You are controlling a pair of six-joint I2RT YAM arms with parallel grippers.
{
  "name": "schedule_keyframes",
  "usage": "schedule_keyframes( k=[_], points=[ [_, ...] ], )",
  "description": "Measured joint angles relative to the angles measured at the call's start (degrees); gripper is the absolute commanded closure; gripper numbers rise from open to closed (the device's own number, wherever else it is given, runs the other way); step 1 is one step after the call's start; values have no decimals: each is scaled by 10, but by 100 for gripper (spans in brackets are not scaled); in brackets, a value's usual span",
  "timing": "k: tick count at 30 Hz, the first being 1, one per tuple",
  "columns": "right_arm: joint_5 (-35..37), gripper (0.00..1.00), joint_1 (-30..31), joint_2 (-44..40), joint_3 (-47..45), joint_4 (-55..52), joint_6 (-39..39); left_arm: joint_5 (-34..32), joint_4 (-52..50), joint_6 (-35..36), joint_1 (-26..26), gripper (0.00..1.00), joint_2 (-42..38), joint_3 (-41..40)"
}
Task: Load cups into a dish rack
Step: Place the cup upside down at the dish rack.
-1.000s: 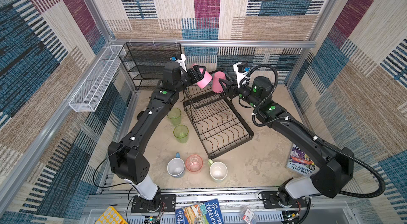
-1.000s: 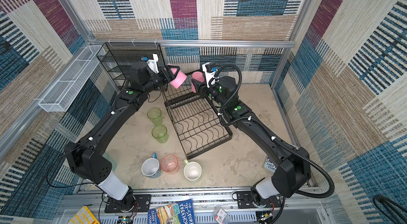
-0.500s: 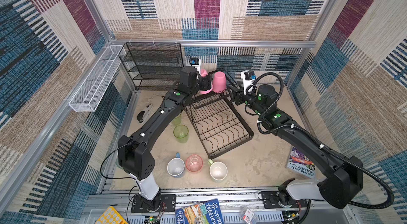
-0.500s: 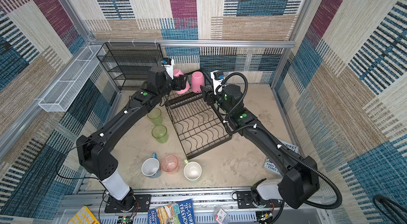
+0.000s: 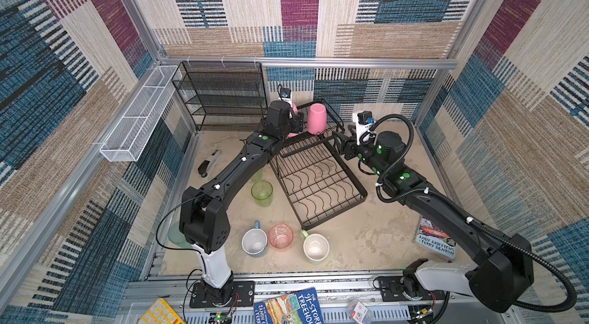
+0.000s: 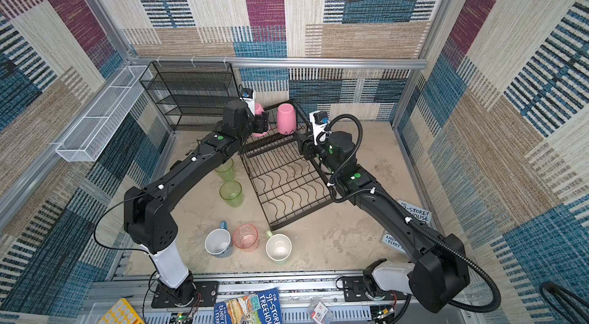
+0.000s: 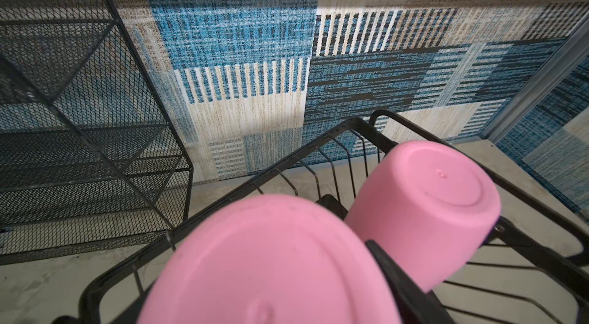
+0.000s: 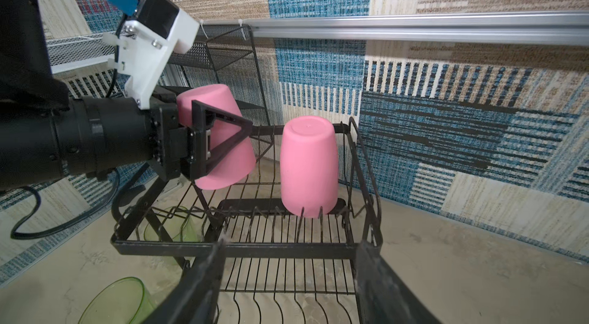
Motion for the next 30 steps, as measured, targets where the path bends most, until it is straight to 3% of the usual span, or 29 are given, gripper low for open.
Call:
schedule_keyframes(
  k=[22,30],
  points=[
    [0,29,0,-30,-45,30,-15,-12,78,6,-4,28,12,-63],
    [0,25,0,-30,-49,32,-18,-12,94,5,-7,13,15,-71]
  ],
)
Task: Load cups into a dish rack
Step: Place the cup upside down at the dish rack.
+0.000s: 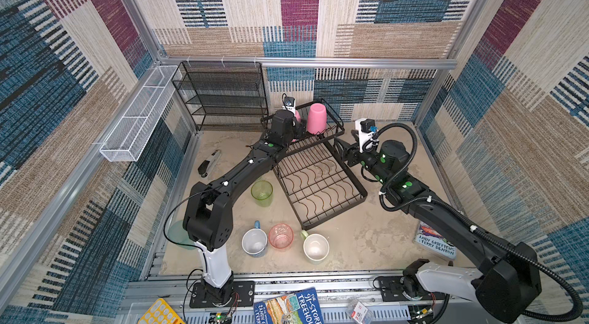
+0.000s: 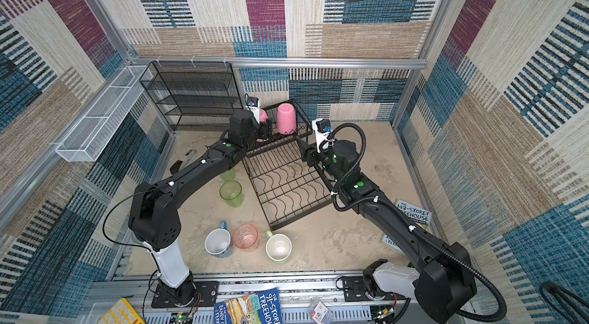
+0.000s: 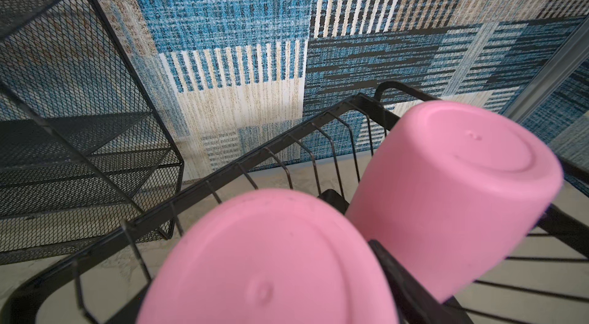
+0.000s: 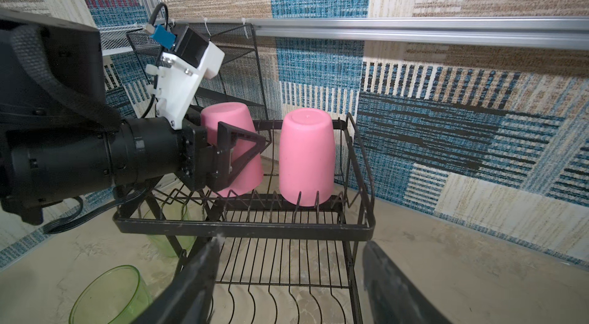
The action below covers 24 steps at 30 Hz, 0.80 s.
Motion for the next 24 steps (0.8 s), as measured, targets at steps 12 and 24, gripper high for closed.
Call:
schedule_keyframes(
  k=[12,24],
  points=[
    [0,15,0,0,0,0,-2,0,4,11,-4,1,-18,-19],
    [0,2,0,0,7,-2,-2,13,4,16,-5,1,-48,-26]
  ],
)
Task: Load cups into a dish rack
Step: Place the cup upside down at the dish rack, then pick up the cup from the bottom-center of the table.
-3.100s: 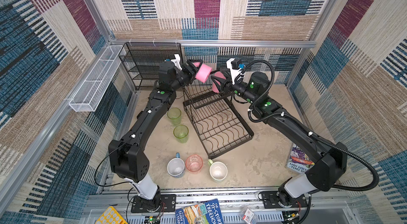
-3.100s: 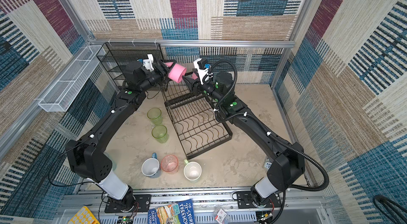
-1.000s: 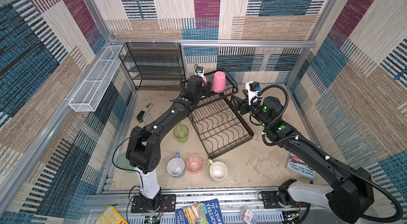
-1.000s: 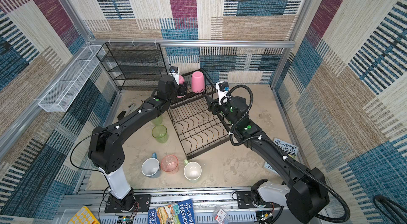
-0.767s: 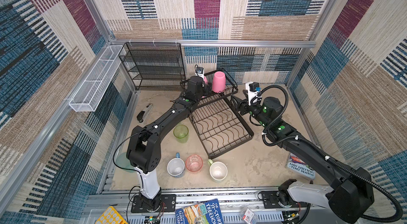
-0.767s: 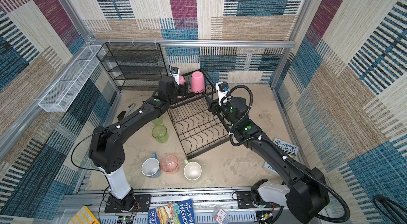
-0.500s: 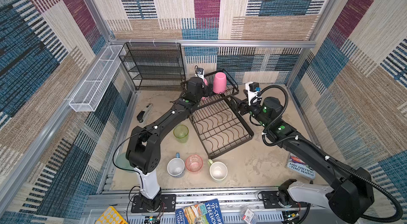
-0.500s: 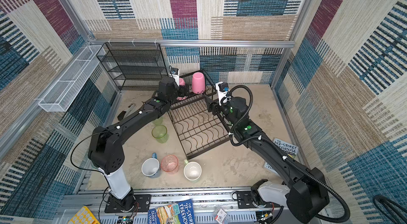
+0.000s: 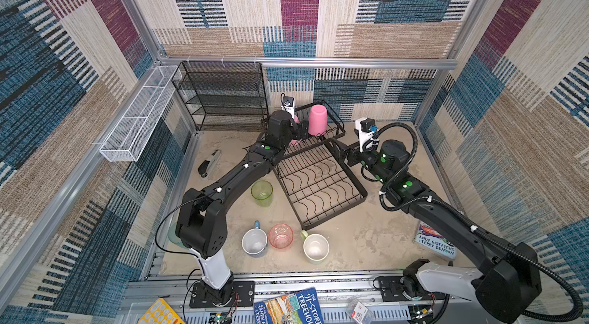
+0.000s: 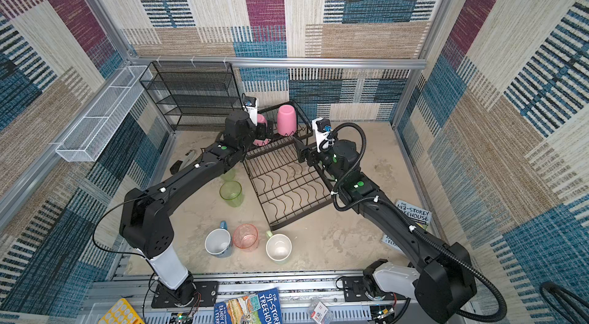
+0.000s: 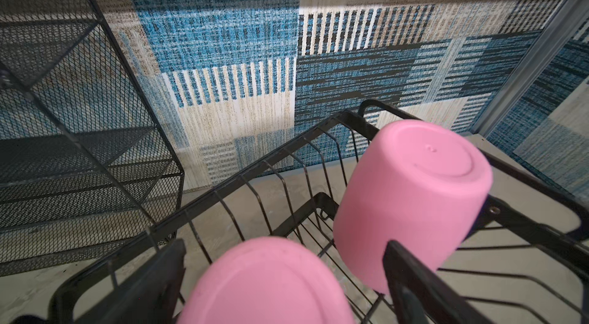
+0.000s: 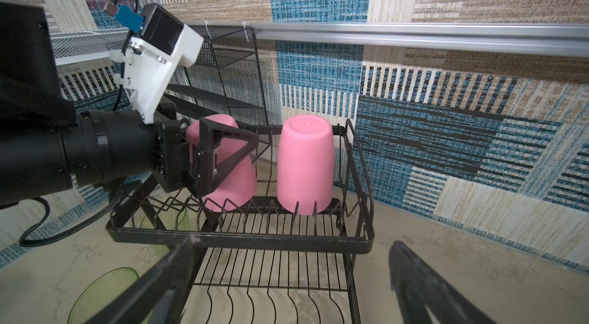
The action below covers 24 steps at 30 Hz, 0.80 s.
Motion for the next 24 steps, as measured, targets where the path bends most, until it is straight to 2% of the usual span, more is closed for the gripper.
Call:
schedule_keyframes(
  k=[9,17,24],
  points=[
    [0,8,0,4,29,-19,-2,16,-12,1,1,1,-19,20],
    [3,12,4,13,67,-65,-2,31,-63,-3,4,0,-59,45],
    [37,15,59,24,80,-120,-12,32,-134,-16,23,1,-103,56]
  ],
)
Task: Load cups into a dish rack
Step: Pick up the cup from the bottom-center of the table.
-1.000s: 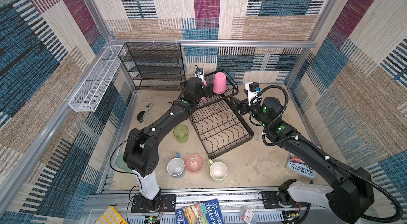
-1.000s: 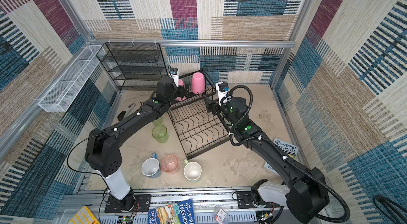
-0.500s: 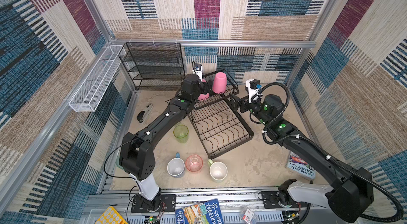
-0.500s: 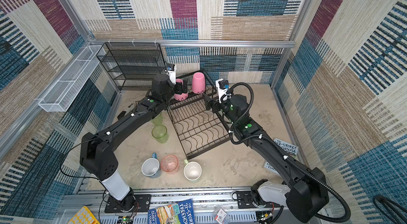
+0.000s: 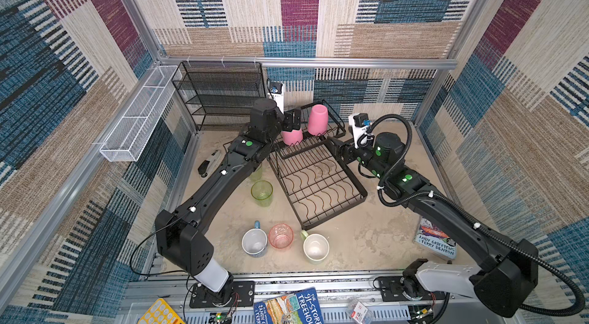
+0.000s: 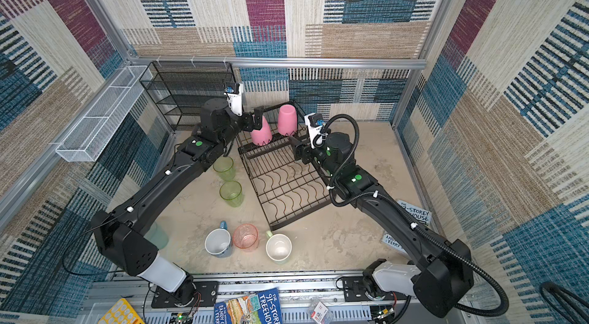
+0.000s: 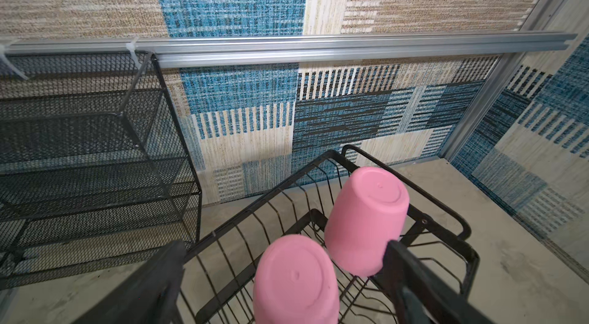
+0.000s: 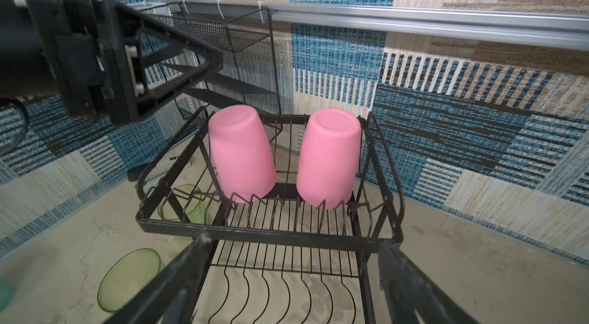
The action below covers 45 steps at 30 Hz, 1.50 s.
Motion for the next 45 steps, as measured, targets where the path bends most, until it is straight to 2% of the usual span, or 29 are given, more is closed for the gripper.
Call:
schedule_keyframes(
  k=[10,20,32,45],
  points=[
    [34,30,129,12,2,-108,-15,15,-106,-66,50,2,-116,-75],
    [21,38,220,17,-14,-238,-3,30,-208,-112,94,4,-241,-192],
    [-8,43,253,23,-24,-375,44,60,-299,-148,124,4,-314,-273],
    [-38,48,256,57,-34,-438,80,107,-332,-158,139,5,-313,-291]
  ],
)
